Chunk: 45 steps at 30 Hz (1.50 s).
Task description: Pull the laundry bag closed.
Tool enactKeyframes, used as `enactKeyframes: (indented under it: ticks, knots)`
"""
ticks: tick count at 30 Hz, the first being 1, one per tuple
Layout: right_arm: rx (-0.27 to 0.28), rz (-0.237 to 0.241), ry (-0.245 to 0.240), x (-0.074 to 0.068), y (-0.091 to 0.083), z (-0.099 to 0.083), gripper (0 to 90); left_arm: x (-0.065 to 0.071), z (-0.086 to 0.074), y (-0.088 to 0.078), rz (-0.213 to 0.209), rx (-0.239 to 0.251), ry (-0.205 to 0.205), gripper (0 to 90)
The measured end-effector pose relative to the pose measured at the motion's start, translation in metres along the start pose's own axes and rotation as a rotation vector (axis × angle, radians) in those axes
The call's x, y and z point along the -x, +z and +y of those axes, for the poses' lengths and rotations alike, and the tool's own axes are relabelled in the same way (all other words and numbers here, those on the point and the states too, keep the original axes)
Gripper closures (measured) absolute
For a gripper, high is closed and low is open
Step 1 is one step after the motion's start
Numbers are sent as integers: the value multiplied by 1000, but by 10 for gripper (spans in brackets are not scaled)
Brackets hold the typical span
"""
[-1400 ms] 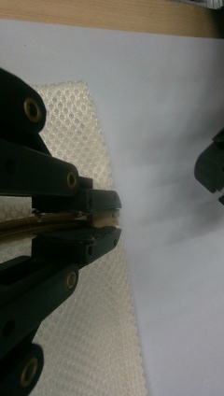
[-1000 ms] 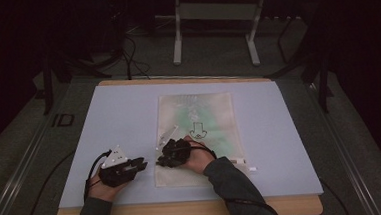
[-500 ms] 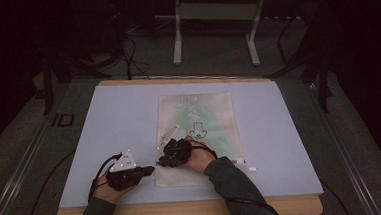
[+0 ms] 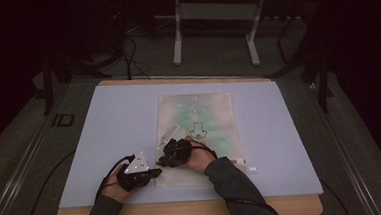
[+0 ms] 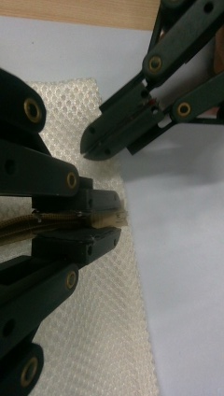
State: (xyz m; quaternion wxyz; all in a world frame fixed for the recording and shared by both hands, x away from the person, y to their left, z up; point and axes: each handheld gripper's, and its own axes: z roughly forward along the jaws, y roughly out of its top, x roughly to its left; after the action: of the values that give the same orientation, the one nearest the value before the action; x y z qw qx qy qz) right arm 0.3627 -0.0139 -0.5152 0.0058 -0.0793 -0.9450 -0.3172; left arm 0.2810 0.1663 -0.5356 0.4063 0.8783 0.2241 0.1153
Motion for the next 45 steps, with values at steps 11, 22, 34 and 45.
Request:
enactKeyframes:
  ticks: [11, 22, 34, 45]
  knots:
    - [-3, -2, -2, -1, 0, -1, 815, 1, 2, 5, 72, -46, 10, 892]
    - [-3, -17, -26, -2, -4, -8, 820, 4, 5, 7, 101, -71, -27, 898]
    - [-30, -38, -51, -3, -12, -15, 821, 4, 5, 7, 103, -76, -31, 899]
    - [-20, -35, -41, -2, -9, -15, 821, 9, 3, 8, 125, -44, 34, 891]
